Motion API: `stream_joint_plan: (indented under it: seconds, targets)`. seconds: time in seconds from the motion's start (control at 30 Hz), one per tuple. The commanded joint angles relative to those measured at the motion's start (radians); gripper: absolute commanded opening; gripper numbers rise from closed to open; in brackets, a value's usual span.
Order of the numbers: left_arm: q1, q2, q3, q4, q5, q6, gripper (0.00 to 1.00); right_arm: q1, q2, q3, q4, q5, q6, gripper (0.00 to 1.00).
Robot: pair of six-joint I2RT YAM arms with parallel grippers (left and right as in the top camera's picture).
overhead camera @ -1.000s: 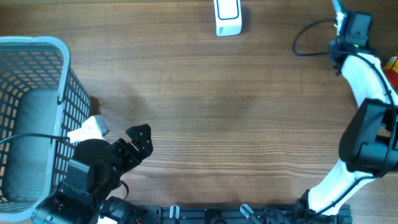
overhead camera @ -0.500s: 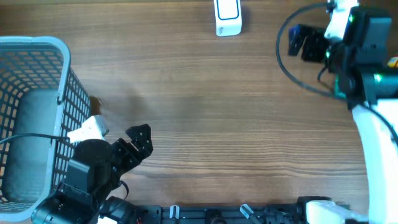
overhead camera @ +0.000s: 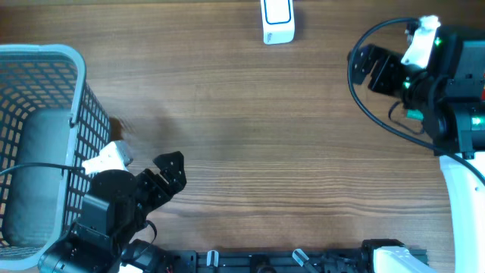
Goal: Scan the item barcode
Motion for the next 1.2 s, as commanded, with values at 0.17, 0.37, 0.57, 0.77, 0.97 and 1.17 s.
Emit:
stream_joint_plan:
  seconds: [0.17,0.37,0.57,0.77,0.97,1.17]
  targets:
    - [-0.004,-0.004,0.002,0.003,-0.018,0.02,1.0,0.003,-0.536,-0.434,0.539,-0.022,-0.24,1.0]
    - [-0.004,-0.004,0.002,0.003,-0.018,0.02,1.0,0.001,-1.071,-0.992,0.906,-0.022,-0.234,1.0]
    - [-0.004,-0.004,0.002,0.003,-0.018,0.02,1.0,0.001,-1.263,-1.288,1.152,-0.002,-0.203,1.0]
    - [-0.004,-0.004,0.002,0.003,-0.018,0.02,1.0,0.001,-1.263,-1.446,1.164,0.11,-0.203,1.0]
    - [-0.004,-0.004,0.002,0.003,-0.018,0.02,1.0,0.001,-1.264,-1.447,0.935,0.188,-0.222,1.0]
    - [-0.004,-0.004,0.002,0.003,-0.018,0.02,1.0,0.001,-1.264,-1.447,0.824,0.18,-0.267,1.0]
